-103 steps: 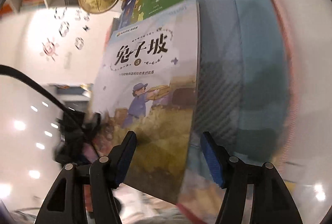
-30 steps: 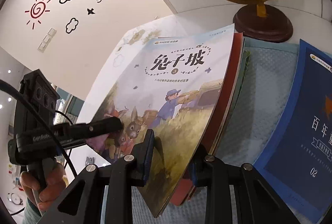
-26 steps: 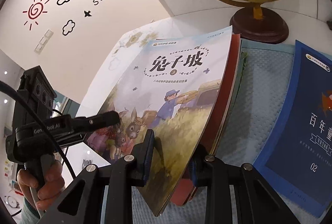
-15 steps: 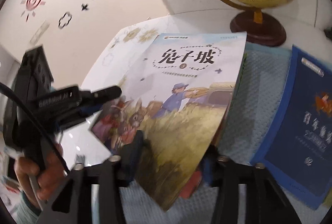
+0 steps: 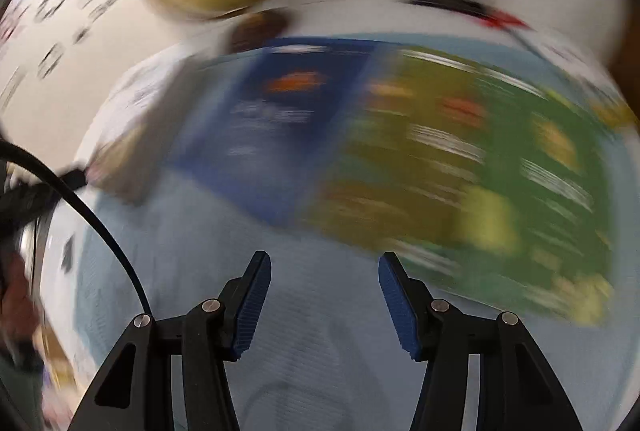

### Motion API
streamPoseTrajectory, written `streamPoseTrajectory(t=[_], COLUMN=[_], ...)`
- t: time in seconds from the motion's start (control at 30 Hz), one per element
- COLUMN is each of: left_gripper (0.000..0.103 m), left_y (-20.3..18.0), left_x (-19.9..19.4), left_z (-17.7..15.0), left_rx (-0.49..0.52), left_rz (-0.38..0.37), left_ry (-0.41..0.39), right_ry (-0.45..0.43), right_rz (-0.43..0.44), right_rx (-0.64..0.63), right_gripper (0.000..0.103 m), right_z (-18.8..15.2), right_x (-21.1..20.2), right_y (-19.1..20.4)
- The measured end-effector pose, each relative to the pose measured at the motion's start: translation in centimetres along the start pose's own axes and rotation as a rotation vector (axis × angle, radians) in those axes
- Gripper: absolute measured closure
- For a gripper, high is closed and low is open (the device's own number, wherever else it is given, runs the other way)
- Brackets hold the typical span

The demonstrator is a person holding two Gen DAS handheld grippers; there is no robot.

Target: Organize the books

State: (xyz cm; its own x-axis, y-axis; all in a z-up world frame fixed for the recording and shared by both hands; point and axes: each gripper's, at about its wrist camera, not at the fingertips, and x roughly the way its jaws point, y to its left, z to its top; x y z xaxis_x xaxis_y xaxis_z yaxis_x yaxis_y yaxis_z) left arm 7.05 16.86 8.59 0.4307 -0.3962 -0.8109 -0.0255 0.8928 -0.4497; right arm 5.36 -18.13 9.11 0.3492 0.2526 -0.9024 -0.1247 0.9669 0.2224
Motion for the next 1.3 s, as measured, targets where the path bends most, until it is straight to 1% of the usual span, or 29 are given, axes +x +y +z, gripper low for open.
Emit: streamPoseTrajectory(t=[0.03, 0.07, 0.1, 0.2, 0.27, 0.3, 0.37, 0.4, 0.47, 0.5, 0.53, 0.57, 0.67, 0.8, 0.93, 1.0, 1.1, 1.17, 1.3], left_gripper=[0.078, 0.078, 0.078, 0.076, 0.076, 0.076, 0.076, 0.076, 0.076, 0.076, 0.076, 0.076, 0.076, 0.076, 0.076, 0.076, 0.076, 0.076, 0.076], left_y=[-3.0, -5.8, -8.0, -15.3, -18.9, -20.5, -22.5, -23.0, -23.1, -22.9, -22.9, -22.7, -22.7, -23.1, -23.8, -23.8, -23.5, -23.5, -23.8], left_x=[1.7, 3.3, 4.6, 9.5, 12.3, 13.8, 15.7, 16.5, 17.5, 17.7, 17.7, 17.7, 17.3, 16.3, 14.6, 13.9, 13.3, 12.9, 12.9], left_z=[-0.7, -1.4, -1.9, -3.1, -3.6, -3.7, -4.0, -4.0, -4.2, -4.4, -4.8, -5.1, -6.1, -8.9, -14.0, -16.5, -18.9, -19.9, -20.2], left_rx=[0.038, 0.074, 0.096, 0.176, 0.195, 0.202, 0.191, 0.176, 0.125, 0.095, 0.074, 0.055, 0.023, -0.004, -0.002, -0.010, -0.056, -0.083, -0.096], left_rz=[-0.036, -0.060, -0.073, -0.134, -0.139, -0.134, -0.093, -0.068, -0.026, -0.015, -0.015, -0.021, -0.024, -0.042, -0.042, -0.064, -0.067, -0.056, -0.046], left_ry=[0.040, 0.069, 0.090, 0.176, 0.203, 0.210, 0.205, 0.196, 0.178, 0.164, 0.147, 0.145, 0.146, 0.160, 0.202, 0.225, 0.238, 0.211, 0.197], right_ry=[-0.016, -0.030, -0.046, -0.050, -0.037, -0.017, 0.000, 0.006, 0.010, 0.000, 0.002, 0.006, 0.005, 0.037, 0.095, 0.110, 0.129, 0.130, 0.137], right_rz=[-0.012, -0.020, -0.045, -0.137, -0.132, -0.107, -0.062, -0.026, 0.018, 0.029, 0.042, 0.060, 0.042, 0.094, 0.091, 0.074, 0.066, 0.050, 0.034], right_rx=[0.059, 0.097, 0.148, 0.207, 0.227, 0.243, 0.258, 0.264, 0.244, 0.214, 0.177, 0.148, 0.073, 0.039, -0.012, -0.062, -0.101, -0.106, -0.114], right_gripper=[0.049, 0.049, 0.049, 0.048, 0.048, 0.048, 0.049, 0.048, 0.048, 0.048, 0.049, 0.053, 0.054, 0.055, 0.055, 0.055, 0.055, 0.055, 0.055], right_z=[-0.4, -0.5, -0.6, -0.8, -0.6, -0.4, -0.4, -0.3, -0.3, -0.2, -0.2, -0.2, -0.8, -2.0, -5.6, -7.9, -10.7, -11.7, -12.6], right_x=[-1.0, -1.6, -2.3, -3.1, -3.0, -2.7, -2.2, -1.9, -1.7, -1.5, -1.5, -1.1, -1.0, -1.7, -3.1, -4.0, -5.2, -5.7, -6.2], right_y=[-3.0, -5.0, -8.0, -14.2, -17.3, -19.4, -21.4, -22.3, -23.1, -22.6, -22.2, -21.6, -21.1, -21.6, -21.4, -21.2, -20.9, -20.8, -20.6])
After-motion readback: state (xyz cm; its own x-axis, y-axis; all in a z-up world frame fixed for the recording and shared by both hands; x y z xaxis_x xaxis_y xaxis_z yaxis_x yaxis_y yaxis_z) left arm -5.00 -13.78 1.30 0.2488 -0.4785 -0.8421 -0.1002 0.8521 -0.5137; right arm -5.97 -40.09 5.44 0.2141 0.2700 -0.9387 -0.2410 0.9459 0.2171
